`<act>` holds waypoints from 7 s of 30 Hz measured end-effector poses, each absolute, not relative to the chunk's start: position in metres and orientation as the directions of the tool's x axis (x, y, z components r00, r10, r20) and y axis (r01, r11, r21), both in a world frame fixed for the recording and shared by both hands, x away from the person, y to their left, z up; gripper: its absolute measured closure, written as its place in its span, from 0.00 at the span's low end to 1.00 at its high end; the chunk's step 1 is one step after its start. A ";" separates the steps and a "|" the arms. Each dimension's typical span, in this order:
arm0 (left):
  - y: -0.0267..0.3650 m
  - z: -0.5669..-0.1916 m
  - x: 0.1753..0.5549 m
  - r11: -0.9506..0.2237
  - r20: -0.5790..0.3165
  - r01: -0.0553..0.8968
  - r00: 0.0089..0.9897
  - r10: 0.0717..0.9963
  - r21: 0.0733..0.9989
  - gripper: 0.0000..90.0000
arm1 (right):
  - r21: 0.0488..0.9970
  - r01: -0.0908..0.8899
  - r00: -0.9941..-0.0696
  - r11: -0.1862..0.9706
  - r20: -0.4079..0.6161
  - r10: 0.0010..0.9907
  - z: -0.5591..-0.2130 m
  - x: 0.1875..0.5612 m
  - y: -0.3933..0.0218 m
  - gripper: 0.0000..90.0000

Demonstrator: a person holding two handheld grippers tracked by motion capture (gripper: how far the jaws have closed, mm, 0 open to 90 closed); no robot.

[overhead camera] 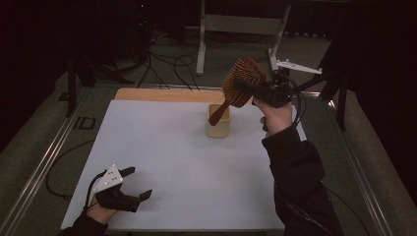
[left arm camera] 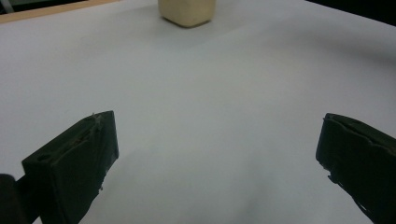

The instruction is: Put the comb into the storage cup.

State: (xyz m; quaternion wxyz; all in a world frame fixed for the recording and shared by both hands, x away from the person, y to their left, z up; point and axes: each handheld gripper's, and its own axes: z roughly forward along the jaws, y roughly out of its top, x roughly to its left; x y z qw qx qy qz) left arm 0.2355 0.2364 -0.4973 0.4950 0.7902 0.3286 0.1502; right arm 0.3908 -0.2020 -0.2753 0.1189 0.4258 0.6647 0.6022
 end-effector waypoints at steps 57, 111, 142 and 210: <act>0.236 -0.496 0.234 -0.277 -0.071 0.315 0.766 0.639 0.908 0.00 | 0.888 0.457 -0.496 -0.056 0.307 0.812 -0.339 0.467 -0.190 0.55; 0.235 -0.497 0.233 -0.272 -0.080 0.314 0.775 0.627 0.910 0.00 | 0.819 0.570 -0.473 -0.072 0.398 0.786 -0.399 0.480 -0.186 0.53; 0.235 -0.497 0.233 -0.273 -0.079 0.310 0.779 0.622 0.911 0.00 | 0.856 0.516 -0.564 0.044 0.300 0.770 -0.402 0.470 -0.206 0.11; 0.236 -0.496 0.231 -0.271 -0.077 0.307 0.778 0.623 0.912 0.00 | 0.848 0.505 -0.628 0.162 0.232 0.743 -0.467 0.356 -0.258 0.11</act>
